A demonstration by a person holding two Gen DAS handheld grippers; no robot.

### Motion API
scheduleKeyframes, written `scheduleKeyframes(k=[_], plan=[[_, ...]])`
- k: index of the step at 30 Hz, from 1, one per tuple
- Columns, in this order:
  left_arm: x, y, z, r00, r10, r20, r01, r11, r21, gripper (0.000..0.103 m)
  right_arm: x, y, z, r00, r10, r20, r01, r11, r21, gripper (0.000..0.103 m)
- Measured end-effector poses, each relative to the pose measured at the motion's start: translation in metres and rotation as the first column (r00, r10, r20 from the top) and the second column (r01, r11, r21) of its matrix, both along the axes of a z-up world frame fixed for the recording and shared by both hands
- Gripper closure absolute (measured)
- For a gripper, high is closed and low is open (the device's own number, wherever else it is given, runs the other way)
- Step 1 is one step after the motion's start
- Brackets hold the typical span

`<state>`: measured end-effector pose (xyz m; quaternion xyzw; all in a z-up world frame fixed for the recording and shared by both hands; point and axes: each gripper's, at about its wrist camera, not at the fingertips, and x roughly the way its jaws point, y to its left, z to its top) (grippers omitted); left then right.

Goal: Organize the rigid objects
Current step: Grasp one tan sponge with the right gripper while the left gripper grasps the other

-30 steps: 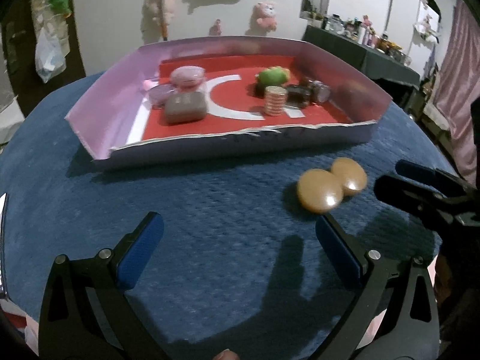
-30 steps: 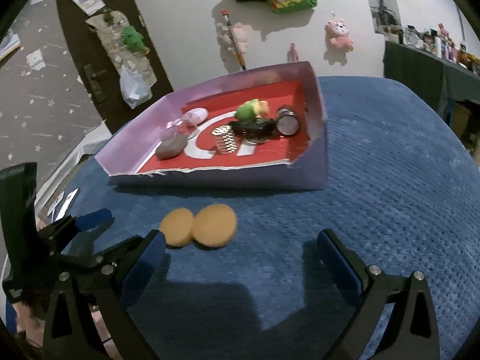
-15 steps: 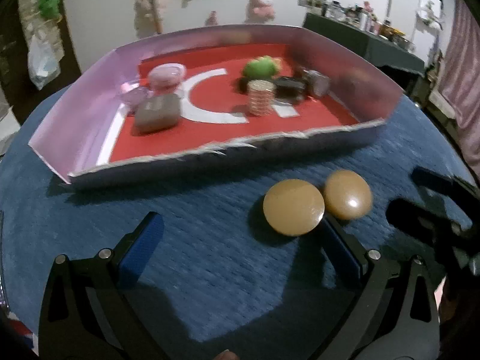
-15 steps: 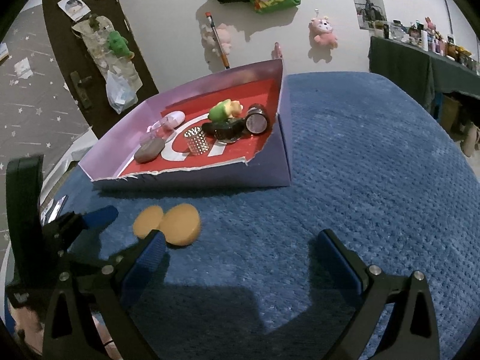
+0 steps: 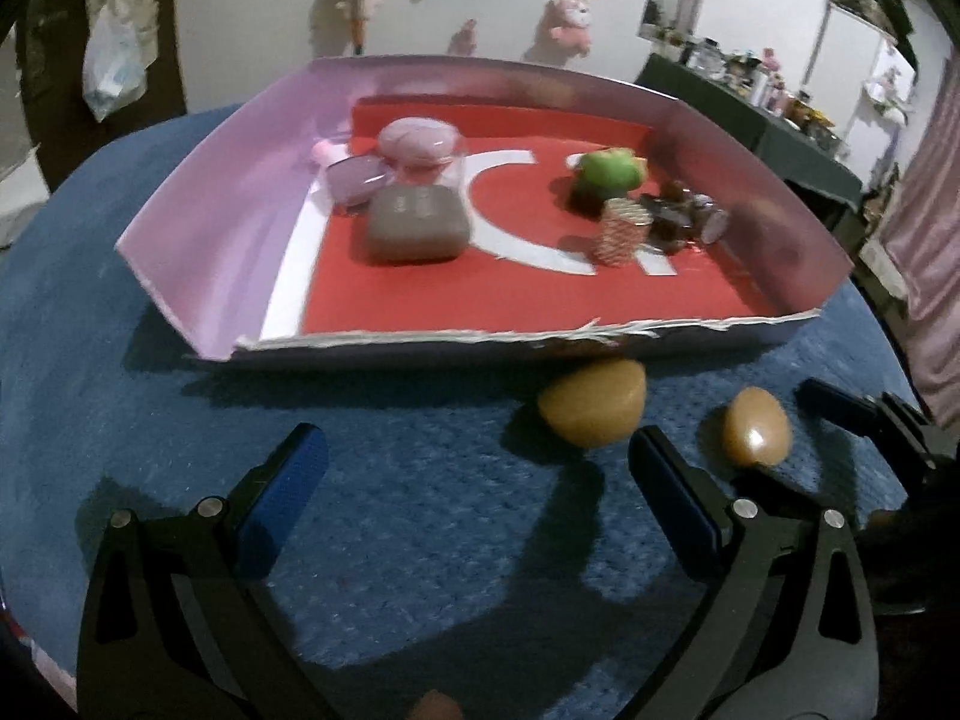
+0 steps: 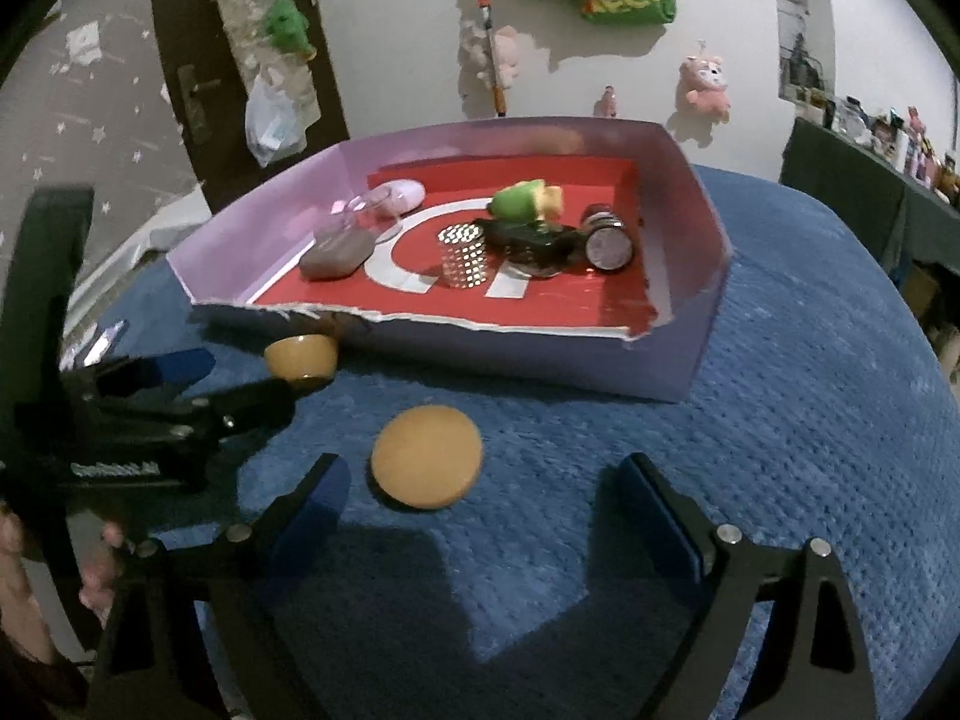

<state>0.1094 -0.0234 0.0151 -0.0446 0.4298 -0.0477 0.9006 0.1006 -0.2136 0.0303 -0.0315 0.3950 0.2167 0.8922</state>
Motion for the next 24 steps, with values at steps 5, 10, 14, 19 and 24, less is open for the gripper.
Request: scheduleKeyframes(k=[5, 10, 14, 19, 24], plan=[[0.006, -0.014, 0.003, 0.998, -0.061, 0.005, 0.062, 0.998, -0.017, 0.002, -0.003, 0.004, -0.002, 1.0, 0.004, 0.005, -0.003, 0.999, -0.032, 0.014], [0.015, -0.027, 0.002, 0.996, -0.089, 0.001, 0.089, 0.996, 0.012, 0.029, 0.0, 0.004, -0.001, 1.0, -0.011, 0.009, 0.012, 0.999, -0.039, 0.026], [0.012, -0.032, 0.001, 0.995, -0.1, 0.012, 0.099, 0.994, 0.042, 0.032, -0.001, 0.009, 0.0, 1.0, 0.002, 0.013, -0.002, 0.999, -0.049, 0.035], [0.008, -0.029, 0.001, 0.993, -0.117, 0.027, 0.116, 0.993, 0.023, 0.041, -0.003, 0.015, 0.0, 0.999, 0.02, 0.029, -0.018, 0.998, -0.062, 0.048], [0.001, -0.03, 0.002, 0.988, -0.147, 0.037, 0.147, 0.989, -0.003, 0.058, -0.007, 0.02, 0.001, 0.999, 0.036, 0.031, -0.034, 0.997, -0.064, 0.063]])
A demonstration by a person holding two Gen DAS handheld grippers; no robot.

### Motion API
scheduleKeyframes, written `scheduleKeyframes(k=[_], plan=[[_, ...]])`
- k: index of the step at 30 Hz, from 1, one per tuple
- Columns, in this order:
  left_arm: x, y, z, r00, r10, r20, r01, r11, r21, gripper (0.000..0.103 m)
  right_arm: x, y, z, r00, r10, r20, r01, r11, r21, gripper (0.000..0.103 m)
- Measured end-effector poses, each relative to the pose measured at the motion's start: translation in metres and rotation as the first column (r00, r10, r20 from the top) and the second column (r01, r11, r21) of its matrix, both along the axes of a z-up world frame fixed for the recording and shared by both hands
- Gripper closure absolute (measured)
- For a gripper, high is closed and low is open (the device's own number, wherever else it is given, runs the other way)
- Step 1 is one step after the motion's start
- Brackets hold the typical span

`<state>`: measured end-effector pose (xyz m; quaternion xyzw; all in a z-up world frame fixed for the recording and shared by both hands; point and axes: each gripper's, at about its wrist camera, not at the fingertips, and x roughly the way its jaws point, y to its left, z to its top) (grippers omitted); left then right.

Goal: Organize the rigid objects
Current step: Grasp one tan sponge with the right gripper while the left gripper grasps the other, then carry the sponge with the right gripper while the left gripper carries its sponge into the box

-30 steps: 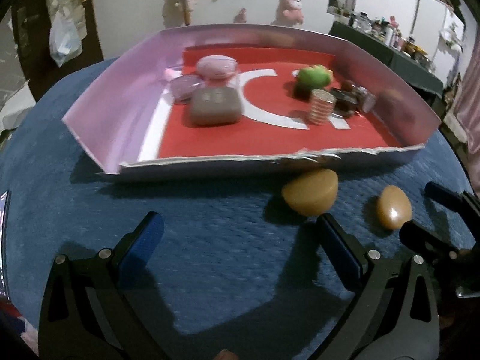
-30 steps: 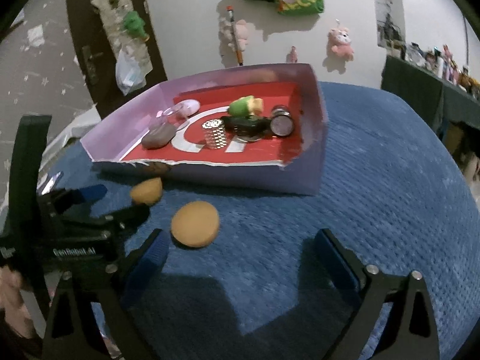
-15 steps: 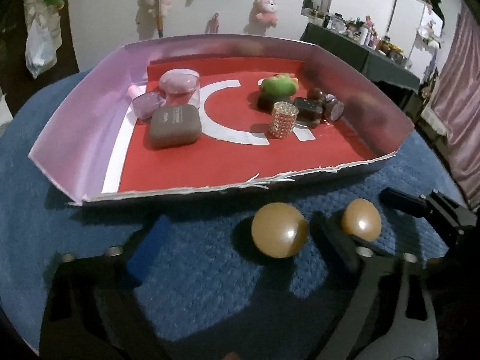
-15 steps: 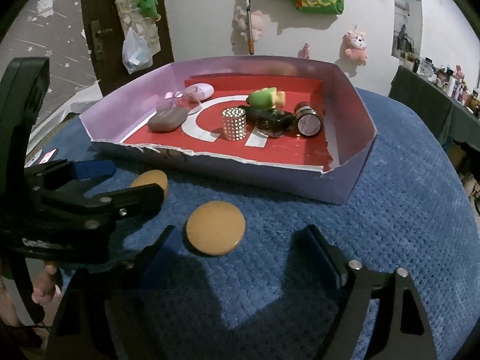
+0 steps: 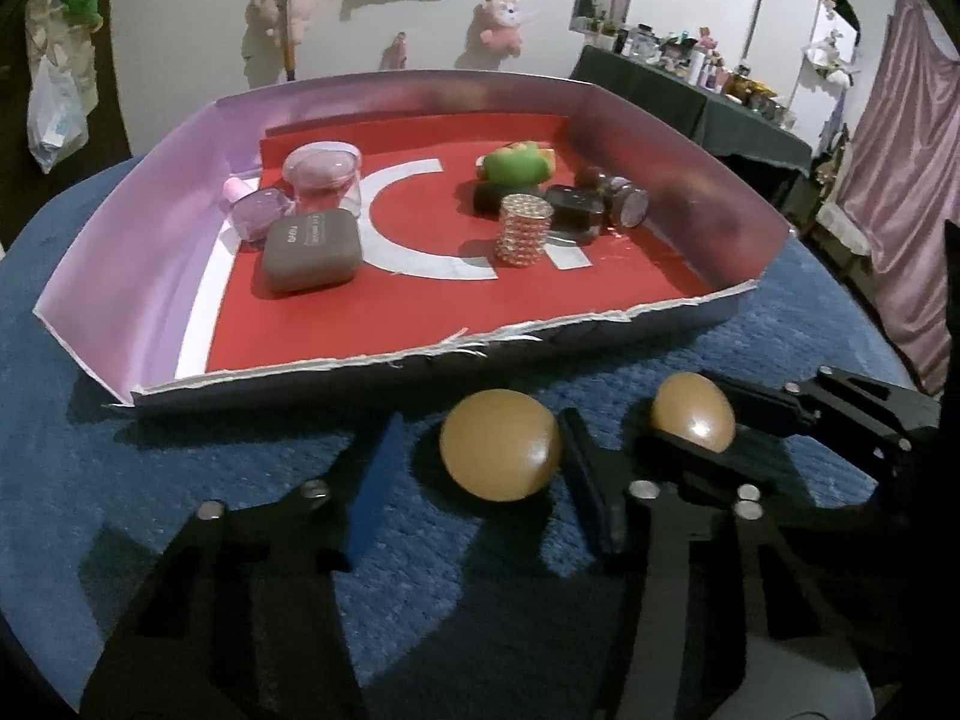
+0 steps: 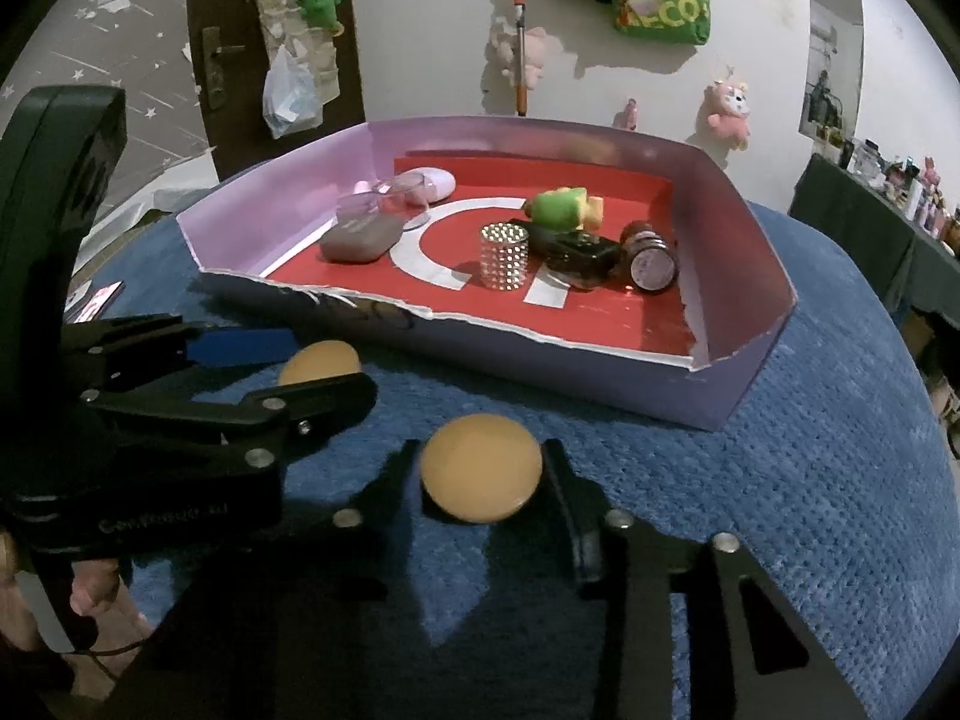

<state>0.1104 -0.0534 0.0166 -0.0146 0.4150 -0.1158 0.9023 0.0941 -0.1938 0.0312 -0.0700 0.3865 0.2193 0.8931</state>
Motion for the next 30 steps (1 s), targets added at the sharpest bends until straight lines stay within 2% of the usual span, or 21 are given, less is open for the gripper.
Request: scheduleKeyframes(k=[2, 11, 30], plan=[[-0.001, -0.002, 0.001, 1.0, -0.013, -0.001, 0.013, 1.0, -0.009, 0.067, -0.001, -0.001, 0.001, 1.0, -0.005, -0.009, 0.005, 1.0, 0.016, 0.063], [-0.008, 0.002, 0.005, 1.0, -0.006, 0.003, 0.006, 1.0, -0.027, 0.067, -0.005, -0.01, 0.005, 0.999, -0.021, -0.041, 0.023, 0.997, 0.067, 0.063], [-0.051, 0.011, 0.033, 0.997, 0.018, 0.081, -0.016, 0.999, -0.029, 0.067, -0.034, -0.006, 0.032, 1.0, 0.028, -0.001, -0.027, 0.993, 0.119, 0.063]])
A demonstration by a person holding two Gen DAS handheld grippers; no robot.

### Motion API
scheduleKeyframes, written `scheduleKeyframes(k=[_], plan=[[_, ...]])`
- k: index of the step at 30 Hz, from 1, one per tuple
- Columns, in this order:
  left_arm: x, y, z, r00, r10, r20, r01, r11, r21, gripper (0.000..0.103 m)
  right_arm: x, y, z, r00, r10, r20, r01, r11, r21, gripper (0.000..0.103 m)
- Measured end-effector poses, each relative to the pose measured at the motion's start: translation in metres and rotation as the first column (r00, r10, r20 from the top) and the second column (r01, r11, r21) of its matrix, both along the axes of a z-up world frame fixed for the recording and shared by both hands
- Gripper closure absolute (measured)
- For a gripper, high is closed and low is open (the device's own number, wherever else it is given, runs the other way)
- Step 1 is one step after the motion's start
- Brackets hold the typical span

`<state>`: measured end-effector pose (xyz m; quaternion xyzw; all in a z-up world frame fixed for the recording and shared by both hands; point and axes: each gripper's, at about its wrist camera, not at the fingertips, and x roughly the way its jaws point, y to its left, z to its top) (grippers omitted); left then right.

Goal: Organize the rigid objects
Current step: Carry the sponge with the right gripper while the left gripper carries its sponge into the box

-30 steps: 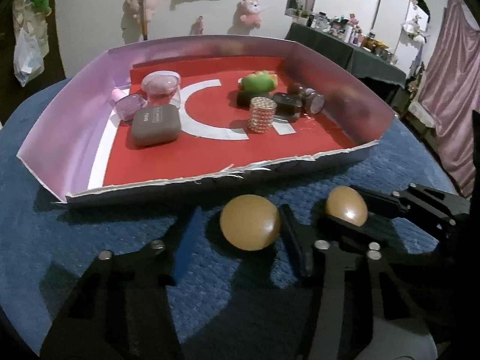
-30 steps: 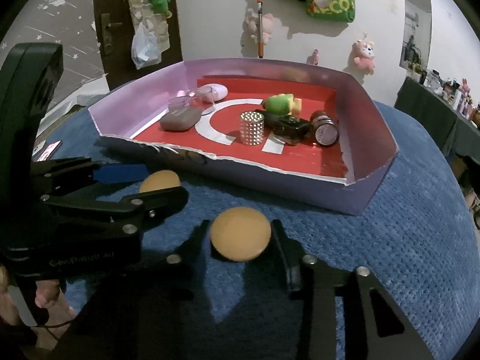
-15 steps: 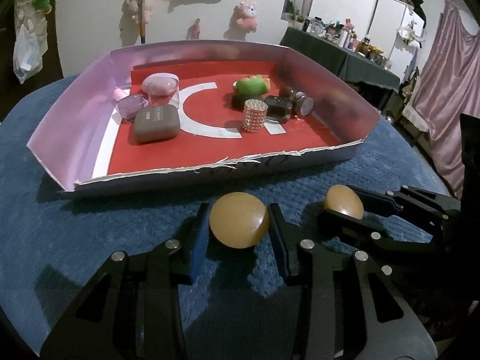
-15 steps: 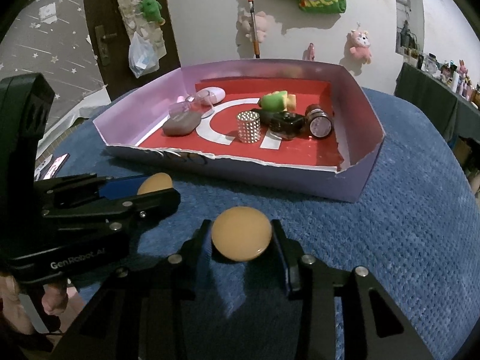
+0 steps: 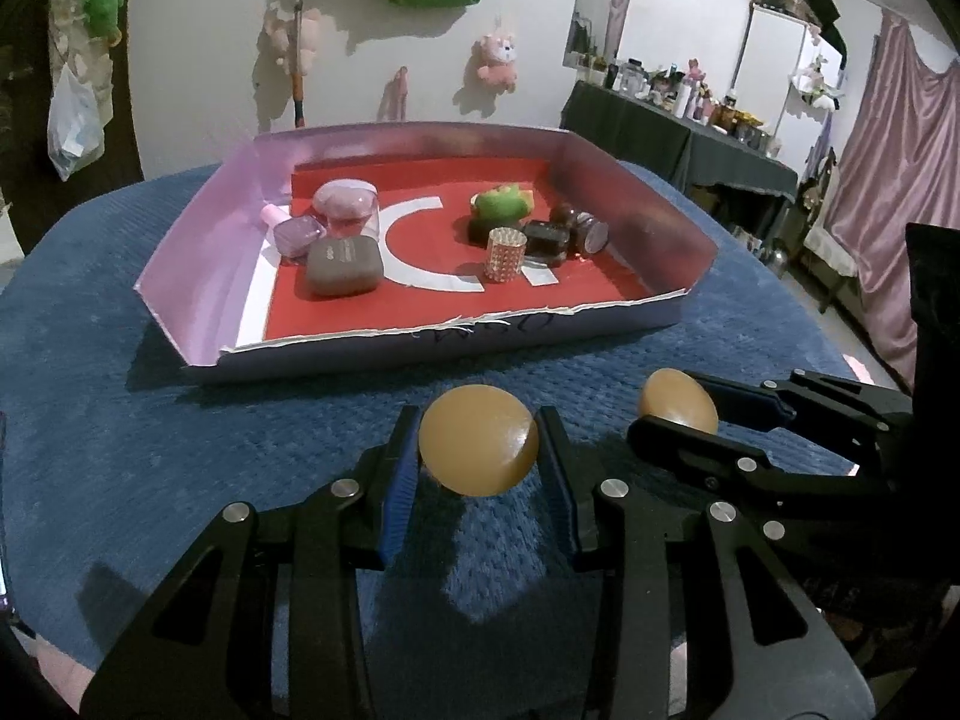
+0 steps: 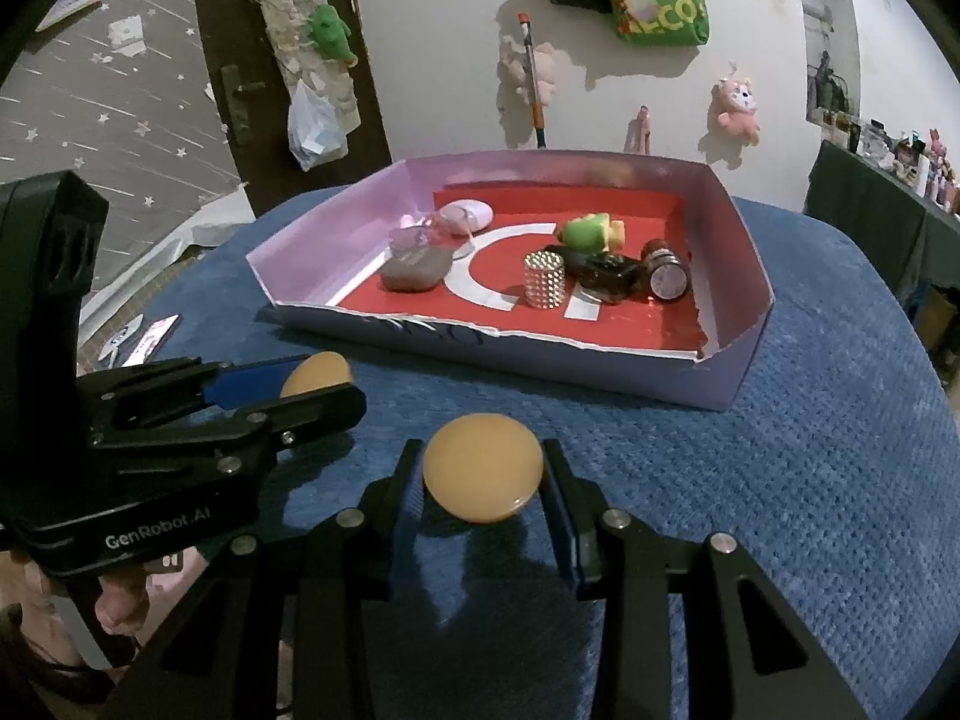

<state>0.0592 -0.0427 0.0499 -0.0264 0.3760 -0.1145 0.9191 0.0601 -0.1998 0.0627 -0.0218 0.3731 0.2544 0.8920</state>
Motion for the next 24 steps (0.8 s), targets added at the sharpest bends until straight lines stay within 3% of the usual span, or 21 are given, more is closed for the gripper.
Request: scheduleKeyframes(k=[12, 24], plan=[[-0.014, 0.005, 0.023, 0.998, 0.011, 0.059, -0.011, 1.0, -0.008, 0.067, -0.014, 0.006, 0.026, 0.998, 0.037, 0.051, -0.039, 0.998, 0.04, 0.063], [0.002, 0.011, 0.034, 0.997, 0.023, 0.077, -0.022, 1.0, -0.008, 0.067, 0.002, 0.009, 0.04, 0.997, 0.042, 0.068, -0.046, 0.997, 0.055, 0.063]])
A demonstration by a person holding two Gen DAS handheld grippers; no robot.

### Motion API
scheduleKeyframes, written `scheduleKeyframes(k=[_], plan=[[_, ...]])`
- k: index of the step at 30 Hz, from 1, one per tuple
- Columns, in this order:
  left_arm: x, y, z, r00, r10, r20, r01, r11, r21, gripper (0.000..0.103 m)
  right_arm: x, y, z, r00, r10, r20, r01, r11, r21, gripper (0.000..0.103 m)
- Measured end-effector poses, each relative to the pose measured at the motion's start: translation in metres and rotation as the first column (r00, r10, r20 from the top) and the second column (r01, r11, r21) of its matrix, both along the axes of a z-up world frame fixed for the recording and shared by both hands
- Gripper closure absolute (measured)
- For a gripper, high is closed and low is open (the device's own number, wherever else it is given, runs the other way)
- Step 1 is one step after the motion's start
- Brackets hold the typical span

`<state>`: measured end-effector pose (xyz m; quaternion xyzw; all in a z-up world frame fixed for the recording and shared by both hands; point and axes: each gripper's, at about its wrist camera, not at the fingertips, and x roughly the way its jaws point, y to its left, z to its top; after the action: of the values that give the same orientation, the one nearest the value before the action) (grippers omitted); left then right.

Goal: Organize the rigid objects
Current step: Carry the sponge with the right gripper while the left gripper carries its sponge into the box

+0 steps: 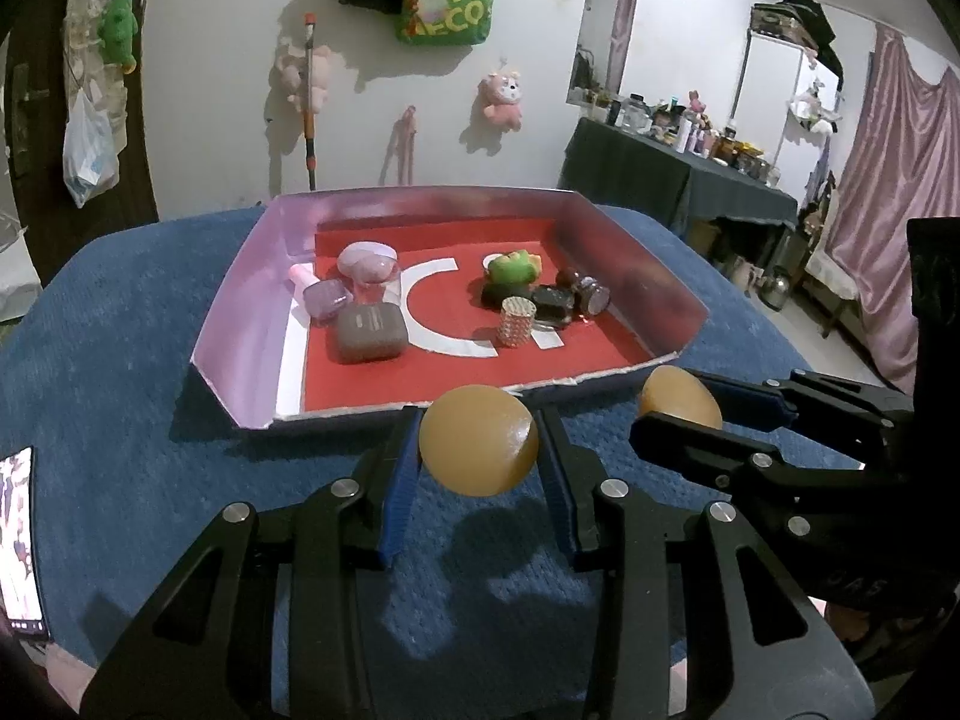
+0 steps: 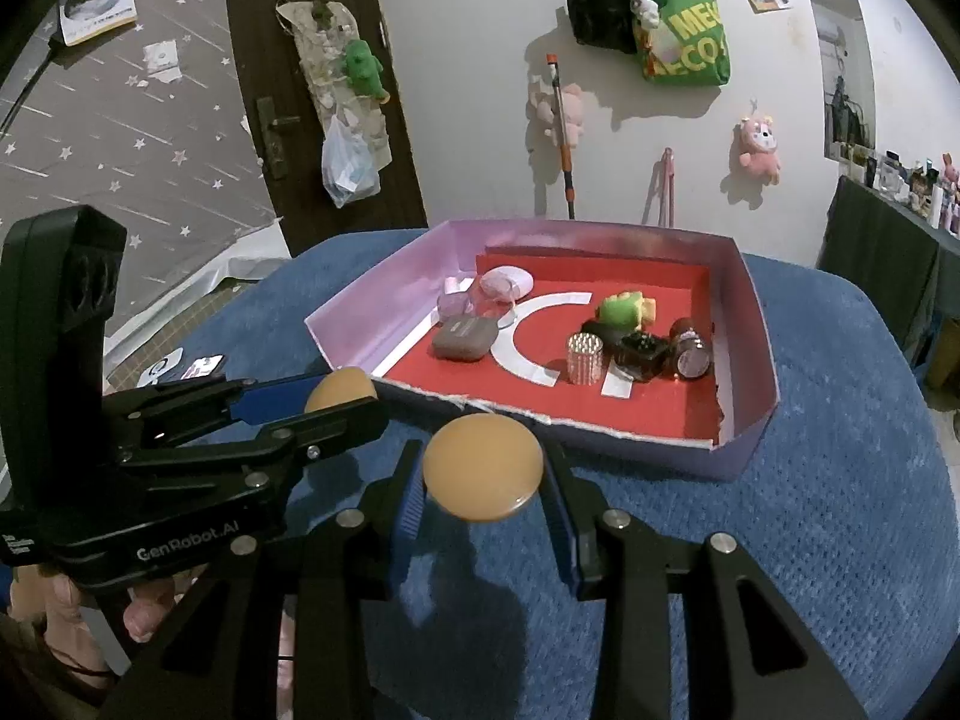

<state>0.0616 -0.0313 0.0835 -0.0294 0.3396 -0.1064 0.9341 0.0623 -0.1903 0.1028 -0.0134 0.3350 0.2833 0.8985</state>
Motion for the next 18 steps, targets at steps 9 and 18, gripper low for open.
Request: scheduleKeyframes(k=[9, 18], plan=[[0.025, 0.007, -0.001, 1.0, 0.001, -0.019, -0.001, 1.0, -0.005, 0.067, 0.023, 0.005, 0.001, 1.0, -0.009, -0.012, 0.009, 1.0, -0.009, 0.063], [0.056, 0.016, -0.011, 0.998, 0.004, -0.066, -0.005, 1.0, -0.017, 0.067, 0.051, 0.005, -0.005, 0.998, -0.032, -0.051, 0.031, 0.999, -0.014, 0.063]])
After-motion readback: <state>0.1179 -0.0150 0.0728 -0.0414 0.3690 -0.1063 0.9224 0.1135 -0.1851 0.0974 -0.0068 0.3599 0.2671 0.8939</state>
